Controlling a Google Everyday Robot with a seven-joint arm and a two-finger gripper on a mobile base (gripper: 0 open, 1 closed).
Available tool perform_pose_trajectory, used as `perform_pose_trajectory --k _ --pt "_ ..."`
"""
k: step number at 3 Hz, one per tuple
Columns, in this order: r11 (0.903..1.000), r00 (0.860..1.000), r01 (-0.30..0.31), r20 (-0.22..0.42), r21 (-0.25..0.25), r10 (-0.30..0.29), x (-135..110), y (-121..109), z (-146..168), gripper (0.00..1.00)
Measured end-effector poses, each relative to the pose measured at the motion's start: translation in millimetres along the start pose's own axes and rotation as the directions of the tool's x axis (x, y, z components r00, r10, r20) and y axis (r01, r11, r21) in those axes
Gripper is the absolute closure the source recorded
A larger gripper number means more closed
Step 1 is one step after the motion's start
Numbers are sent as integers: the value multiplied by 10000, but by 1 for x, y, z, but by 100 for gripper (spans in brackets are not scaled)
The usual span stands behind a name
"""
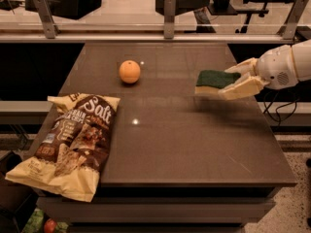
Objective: Move sponge near brown chip bag
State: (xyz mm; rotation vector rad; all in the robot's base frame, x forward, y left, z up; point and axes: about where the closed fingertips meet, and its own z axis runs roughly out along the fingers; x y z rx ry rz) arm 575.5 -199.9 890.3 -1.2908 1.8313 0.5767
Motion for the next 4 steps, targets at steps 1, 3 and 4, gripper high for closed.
perform_pose_trajectory --k 1,3,4 --pt "9997 9999 169 34 -201 -169 3 21 5 100" --pt "9975 9990 436 97 -559 -431 12 69 24 100" --pt "9967 9985 537 119 -600 -531 12 92 35 100"
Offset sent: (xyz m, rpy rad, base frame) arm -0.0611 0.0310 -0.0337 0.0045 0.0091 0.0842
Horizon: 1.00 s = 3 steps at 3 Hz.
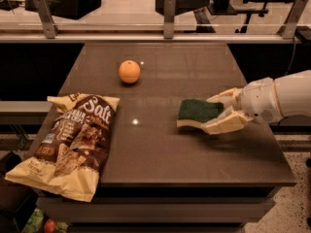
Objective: Move sponge near brown chip bag
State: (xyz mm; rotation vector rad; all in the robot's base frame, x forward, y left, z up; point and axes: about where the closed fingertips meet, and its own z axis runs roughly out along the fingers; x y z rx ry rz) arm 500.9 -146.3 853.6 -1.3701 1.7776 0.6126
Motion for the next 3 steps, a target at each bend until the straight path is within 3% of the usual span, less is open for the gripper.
perform_pose_trajectory --k 2,3 --pt "9997 9998 28 206 -232 -23 1 53 35 100" --pt "9981 9997 177 172 -585 -167 4 72 46 100"
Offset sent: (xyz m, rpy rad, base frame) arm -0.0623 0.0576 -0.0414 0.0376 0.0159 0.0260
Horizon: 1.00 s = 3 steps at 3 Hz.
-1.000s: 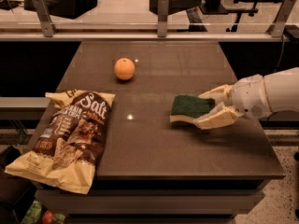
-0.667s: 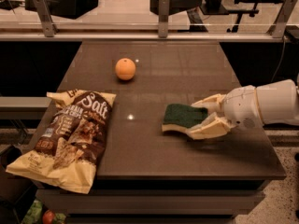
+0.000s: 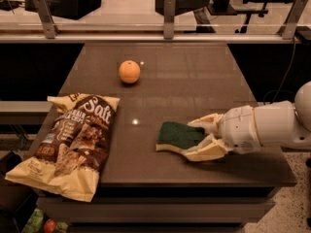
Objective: Move sponge near brown chip bag
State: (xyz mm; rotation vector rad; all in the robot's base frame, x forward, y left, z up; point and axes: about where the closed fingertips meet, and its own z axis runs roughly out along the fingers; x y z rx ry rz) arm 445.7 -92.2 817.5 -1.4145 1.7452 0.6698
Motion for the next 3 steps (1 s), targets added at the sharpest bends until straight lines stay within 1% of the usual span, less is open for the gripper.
perform_pose_trajectory --k 1,2,3 --pt "10000 10000 8 -8 -36 -9 0 1 1 81" --pt "10000 10000 8 -8 -36 -9 0 1 1 59" --pt "10000 10000 9 -9 -37 -9 -1 1 1 35"
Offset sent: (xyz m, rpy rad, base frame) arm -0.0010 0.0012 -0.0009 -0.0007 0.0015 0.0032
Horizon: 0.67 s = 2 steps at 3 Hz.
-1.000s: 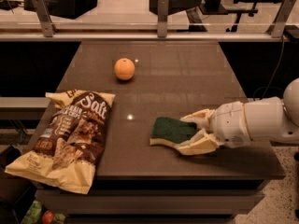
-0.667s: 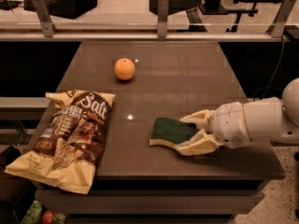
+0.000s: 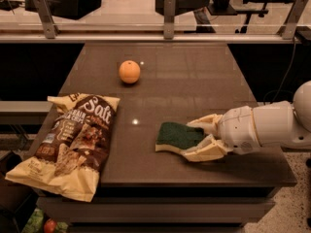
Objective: Move sponge near brown chip bag
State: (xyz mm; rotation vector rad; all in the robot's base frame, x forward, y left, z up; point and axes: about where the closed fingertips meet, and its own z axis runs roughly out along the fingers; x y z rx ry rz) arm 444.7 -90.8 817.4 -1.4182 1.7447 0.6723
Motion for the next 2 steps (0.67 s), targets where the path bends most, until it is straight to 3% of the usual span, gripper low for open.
perform_pose_trajectory --k 1,2 --pt "10000 10000 2 0 -2 -2 0 0 0 12" --pt "10000 10000 25 -5 -27 -25 -1 1 1 0"
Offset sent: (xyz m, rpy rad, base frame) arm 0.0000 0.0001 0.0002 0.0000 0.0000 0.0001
